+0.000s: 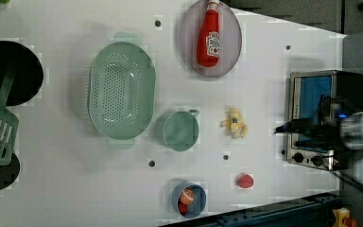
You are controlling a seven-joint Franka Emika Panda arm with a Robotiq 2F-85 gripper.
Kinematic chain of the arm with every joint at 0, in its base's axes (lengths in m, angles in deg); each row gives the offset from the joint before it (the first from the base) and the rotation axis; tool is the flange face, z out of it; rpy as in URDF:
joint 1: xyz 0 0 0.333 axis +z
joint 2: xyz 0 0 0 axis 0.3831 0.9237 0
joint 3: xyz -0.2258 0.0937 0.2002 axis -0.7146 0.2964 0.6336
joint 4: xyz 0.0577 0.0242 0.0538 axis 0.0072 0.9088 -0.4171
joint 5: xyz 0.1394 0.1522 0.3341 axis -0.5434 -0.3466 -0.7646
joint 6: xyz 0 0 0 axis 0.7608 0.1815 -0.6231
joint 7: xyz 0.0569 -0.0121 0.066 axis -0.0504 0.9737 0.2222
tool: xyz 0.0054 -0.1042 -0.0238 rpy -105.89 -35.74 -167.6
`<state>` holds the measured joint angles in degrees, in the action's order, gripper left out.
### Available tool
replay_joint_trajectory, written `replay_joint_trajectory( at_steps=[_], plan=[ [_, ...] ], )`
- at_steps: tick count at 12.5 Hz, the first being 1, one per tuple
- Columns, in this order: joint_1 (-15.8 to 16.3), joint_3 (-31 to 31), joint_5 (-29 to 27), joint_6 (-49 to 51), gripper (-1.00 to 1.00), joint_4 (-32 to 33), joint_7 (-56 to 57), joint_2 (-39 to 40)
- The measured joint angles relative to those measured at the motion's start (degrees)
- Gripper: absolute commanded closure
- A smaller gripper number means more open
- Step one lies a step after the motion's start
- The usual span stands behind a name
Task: Pick Banana and place it in mug.
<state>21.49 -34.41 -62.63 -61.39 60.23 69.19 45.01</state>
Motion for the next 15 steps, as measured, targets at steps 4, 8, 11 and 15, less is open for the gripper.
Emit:
replay_joint_trajectory(
  at_steps=[4, 8, 11, 15],
  plan=[
    [-1.0, 0.1, 0.8, -11.2, -1.0, 2.4, 10.6, 11.9],
    [-1.3, 0.2, 0.1, -20.0, -1.0, 2.2, 16.1, 15.5],
    [-1.1, -0.2, 0.6, -26.3, -1.0, 1.7, 17.6, 18.0],
    [-0.6, -0.1, 0.3, -32.8, -0.69, 0.6, 17.9, 25.8]
  ],
)
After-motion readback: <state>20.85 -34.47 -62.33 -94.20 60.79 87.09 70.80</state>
